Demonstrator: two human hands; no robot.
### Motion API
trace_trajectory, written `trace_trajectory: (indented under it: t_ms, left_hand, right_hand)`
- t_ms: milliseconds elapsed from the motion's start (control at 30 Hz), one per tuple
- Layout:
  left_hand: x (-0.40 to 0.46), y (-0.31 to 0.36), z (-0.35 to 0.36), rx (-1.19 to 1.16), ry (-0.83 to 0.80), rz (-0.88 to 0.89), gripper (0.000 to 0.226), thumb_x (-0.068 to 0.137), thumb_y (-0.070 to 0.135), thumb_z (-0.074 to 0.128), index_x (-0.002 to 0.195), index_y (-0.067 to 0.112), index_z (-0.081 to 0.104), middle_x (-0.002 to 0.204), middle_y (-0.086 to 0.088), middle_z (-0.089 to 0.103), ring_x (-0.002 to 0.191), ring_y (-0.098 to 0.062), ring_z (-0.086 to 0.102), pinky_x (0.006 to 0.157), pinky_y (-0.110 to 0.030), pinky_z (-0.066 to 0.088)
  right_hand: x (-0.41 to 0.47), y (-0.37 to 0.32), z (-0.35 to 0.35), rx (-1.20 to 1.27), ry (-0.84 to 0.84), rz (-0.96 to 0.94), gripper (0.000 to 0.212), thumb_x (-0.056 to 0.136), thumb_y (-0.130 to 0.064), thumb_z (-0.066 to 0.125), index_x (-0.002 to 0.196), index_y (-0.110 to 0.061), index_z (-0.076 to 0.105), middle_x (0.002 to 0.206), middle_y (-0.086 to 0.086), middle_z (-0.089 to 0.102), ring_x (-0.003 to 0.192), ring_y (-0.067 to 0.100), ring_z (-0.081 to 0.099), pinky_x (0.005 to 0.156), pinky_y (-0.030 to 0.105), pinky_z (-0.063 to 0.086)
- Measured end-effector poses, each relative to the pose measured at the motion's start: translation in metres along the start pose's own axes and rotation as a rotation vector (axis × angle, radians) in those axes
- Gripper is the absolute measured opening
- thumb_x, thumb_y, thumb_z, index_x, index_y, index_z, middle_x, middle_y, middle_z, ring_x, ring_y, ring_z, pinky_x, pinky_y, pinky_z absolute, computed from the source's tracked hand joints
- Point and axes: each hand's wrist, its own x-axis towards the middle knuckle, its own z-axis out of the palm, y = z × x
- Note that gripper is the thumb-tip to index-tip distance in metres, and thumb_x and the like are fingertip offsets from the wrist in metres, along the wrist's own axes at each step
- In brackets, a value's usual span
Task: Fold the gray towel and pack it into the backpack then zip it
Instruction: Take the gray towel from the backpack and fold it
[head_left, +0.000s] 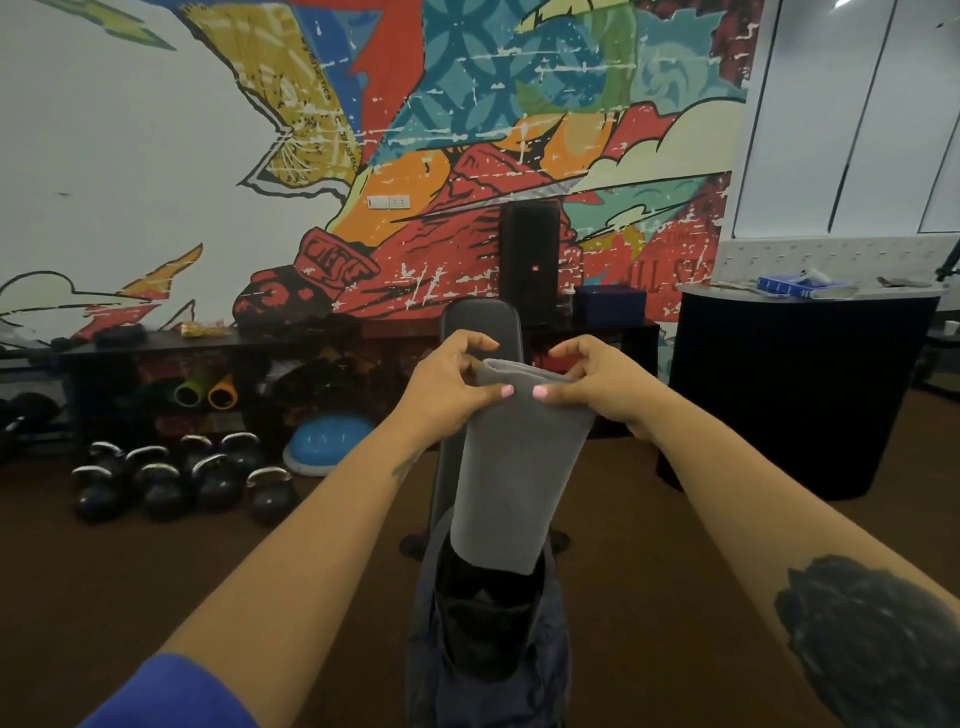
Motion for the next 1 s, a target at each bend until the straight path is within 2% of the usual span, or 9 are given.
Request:
trace_trajectory:
  t_ms: [100, 167, 233, 333, 467, 567, 733, 900, 1000]
  left_hand:
    - [-0.006, 0.0, 0.007, 0.0, -0.01, 0.025, 0.045, 0.076, 0.023, 0.076, 0.113, 0.027, 0.052, 0.101, 0.001, 0.065, 0.093, -0.011, 0.062, 0.07, -0.013, 0.045]
    - [-0.008, 0.0, 0.009, -0.003, -0.009, 0.034, 0.043, 0.076, 0.024, 0.076, 0.112, 0.027, 0.052, 0.099, 0.001, 0.066, 0.092, -0.011, 0.062, 0.07, -0.013, 0.046]
    - [-0.008, -0.001, 0.007, -0.052, 0.018, 0.028, 0.041, 0.076, 0.024, 0.077, 0.108, 0.026, 0.052, 0.099, -0.002, 0.067, 0.093, -0.014, 0.064, 0.076, -0.02, 0.051]
    - [-0.014, -0.002, 0.002, -0.234, 0.064, -0.02, 0.041, 0.077, 0.024, 0.076, 0.108, 0.021, 0.049, 0.103, -0.003, 0.066, 0.097, -0.017, 0.065, 0.084, -0.031, 0.055]
    - [-0.032, -0.017, 0.007, -0.23, -0.06, -0.16, 0.051, 0.075, 0.028, 0.076, 0.12, 0.016, 0.054, 0.116, -0.002, 0.065, 0.104, -0.018, 0.064, 0.09, -0.037, 0.055]
    - [-0.044, -0.033, 0.018, -0.254, -0.085, -0.249, 0.042, 0.069, 0.031, 0.08, 0.107, 0.021, 0.064, 0.11, -0.002, 0.069, 0.105, -0.022, 0.065, 0.093, -0.043, 0.053]
    - [-0.057, -0.044, 0.019, -0.341, -0.079, -0.28, 0.046, 0.049, 0.04, 0.086, 0.088, 0.024, 0.067, 0.095, 0.001, 0.071, 0.092, -0.02, 0.068, 0.079, -0.034, 0.057]
    - [-0.063, -0.055, 0.012, -0.398, -0.05, -0.329, 0.013, 0.076, 0.012, 0.074, 0.088, 0.012, 0.068, 0.086, -0.003, 0.069, 0.076, -0.013, 0.066, 0.057, -0.016, 0.053]
    - [-0.063, -0.059, 0.011, -0.367, -0.076, -0.36, 0.019, 0.082, 0.012, 0.069, 0.1, 0.006, 0.068, 0.079, 0.0, 0.067, 0.056, 0.001, 0.064, 0.047, -0.012, 0.048]
  right_hand:
    - [0.005, -0.012, 0.004, -0.339, -0.159, -0.095, 0.056, 0.073, -0.038, 0.078, 0.121, -0.02, 0.056, 0.109, -0.002, 0.054, 0.098, 0.016, 0.054, 0.083, 0.029, 0.045]
    - [0.007, -0.02, 0.007, -0.397, -0.186, -0.187, 0.03, 0.074, -0.036, 0.077, 0.091, -0.017, 0.063, 0.096, 0.002, 0.054, 0.085, 0.015, 0.052, 0.075, 0.029, 0.044]
    - [0.006, -0.029, 0.007, -0.413, -0.187, -0.238, 0.025, 0.077, -0.032, 0.076, 0.071, -0.016, 0.057, 0.082, 0.002, 0.053, 0.076, 0.015, 0.049, 0.068, 0.027, 0.04]
    - [0.007, -0.04, 0.007, -0.403, -0.173, -0.278, 0.019, 0.081, -0.027, 0.072, 0.079, -0.012, 0.059, 0.077, 0.0, 0.054, 0.078, 0.017, 0.052, 0.066, 0.026, 0.04]
    - [0.007, -0.059, 0.001, -0.388, -0.126, -0.357, 0.014, 0.084, -0.026, 0.068, 0.087, -0.015, 0.061, 0.081, -0.004, 0.057, 0.084, 0.015, 0.055, 0.071, 0.025, 0.04]
    - [0.008, -0.072, -0.008, -0.391, -0.073, -0.38, 0.011, 0.085, -0.025, 0.068, 0.085, -0.015, 0.063, 0.088, -0.002, 0.059, 0.087, 0.013, 0.053, 0.076, 0.026, 0.042]
    - [0.012, -0.071, -0.027, -0.365, 0.1, -0.35, 0.027, 0.086, -0.026, 0.067, 0.064, -0.014, 0.057, 0.066, -0.006, 0.051, 0.064, 0.008, 0.047, 0.062, 0.019, 0.036]
    - [0.013, -0.053, -0.041, -0.318, 0.24, -0.27, 0.016, 0.088, -0.03, 0.064, 0.083, -0.014, 0.064, 0.071, -0.002, 0.054, 0.076, 0.017, 0.049, 0.066, 0.025, 0.035]
    - [0.011, -0.048, -0.044, -0.296, 0.262, -0.242, 0.022, 0.089, -0.03, 0.062, 0.091, -0.009, 0.068, 0.076, 0.001, 0.057, 0.08, 0.018, 0.05, 0.074, 0.027, 0.035]
